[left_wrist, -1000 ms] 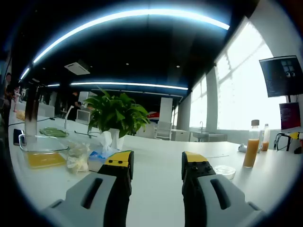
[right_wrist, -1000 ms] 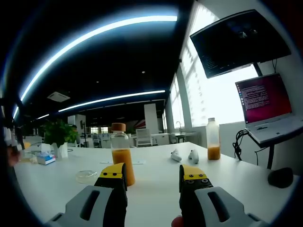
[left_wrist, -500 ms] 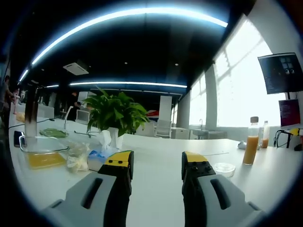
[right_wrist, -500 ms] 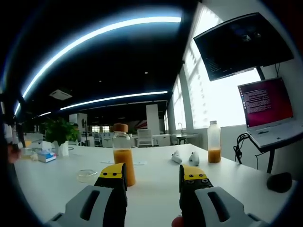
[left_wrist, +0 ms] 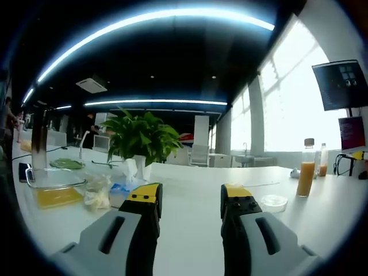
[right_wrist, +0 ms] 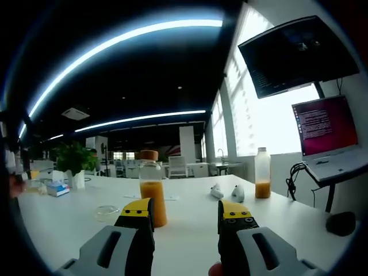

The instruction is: Open the Petri dish lid, place the lid on the table, pour the liquid culture medium into the Petri dish, pick up the Petri dish lid from the table, and close the Petri dish

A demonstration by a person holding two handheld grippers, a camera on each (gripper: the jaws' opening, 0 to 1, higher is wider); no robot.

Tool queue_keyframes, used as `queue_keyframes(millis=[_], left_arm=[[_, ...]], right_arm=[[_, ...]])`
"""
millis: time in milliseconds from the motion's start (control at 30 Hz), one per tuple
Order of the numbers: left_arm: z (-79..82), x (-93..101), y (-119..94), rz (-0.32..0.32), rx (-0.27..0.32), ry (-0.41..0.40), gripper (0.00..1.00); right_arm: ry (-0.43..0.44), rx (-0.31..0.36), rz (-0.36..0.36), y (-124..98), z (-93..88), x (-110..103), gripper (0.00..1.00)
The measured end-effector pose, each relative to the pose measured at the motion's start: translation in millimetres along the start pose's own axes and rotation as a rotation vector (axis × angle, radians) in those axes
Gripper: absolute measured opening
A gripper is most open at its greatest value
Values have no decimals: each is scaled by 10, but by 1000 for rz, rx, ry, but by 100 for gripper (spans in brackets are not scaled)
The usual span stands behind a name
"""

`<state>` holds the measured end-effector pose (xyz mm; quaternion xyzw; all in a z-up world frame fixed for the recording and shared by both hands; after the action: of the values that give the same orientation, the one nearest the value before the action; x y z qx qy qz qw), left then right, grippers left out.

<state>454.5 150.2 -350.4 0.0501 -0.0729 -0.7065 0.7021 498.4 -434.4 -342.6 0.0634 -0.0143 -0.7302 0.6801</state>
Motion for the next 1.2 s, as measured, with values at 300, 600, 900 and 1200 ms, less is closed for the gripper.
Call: queue_keyframes(millis=[300, 600, 900, 1200], left_arm=[[14, -7, 11, -13, 4, 1, 32], [-1, -31, 14, -16, 1, -1, 32], [10, -40, 6, -22, 2, 0, 32], [22, -45, 11, -71, -21, 4, 33]], right_arm=[[-4, -4, 4, 1, -2, -46, 41], [-13, -5, 3, 0, 11, -60, 40], [-15, -15, 8, 8, -13, -65, 42], [-34, -8, 45, 25, 51, -110, 43]])
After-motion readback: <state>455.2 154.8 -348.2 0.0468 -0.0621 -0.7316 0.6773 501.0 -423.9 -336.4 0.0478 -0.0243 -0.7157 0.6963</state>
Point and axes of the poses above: the point that each gripper's makers call its tool centre point, and the gripper's own axes: y roughly forward along the fingers, x roughly to its right, z roughly out of its top, the point moved 10 cm from there along -y, roughly backward along the fingers, and after that the axes turned 10 degrees about -z, right-handed, at the moved point
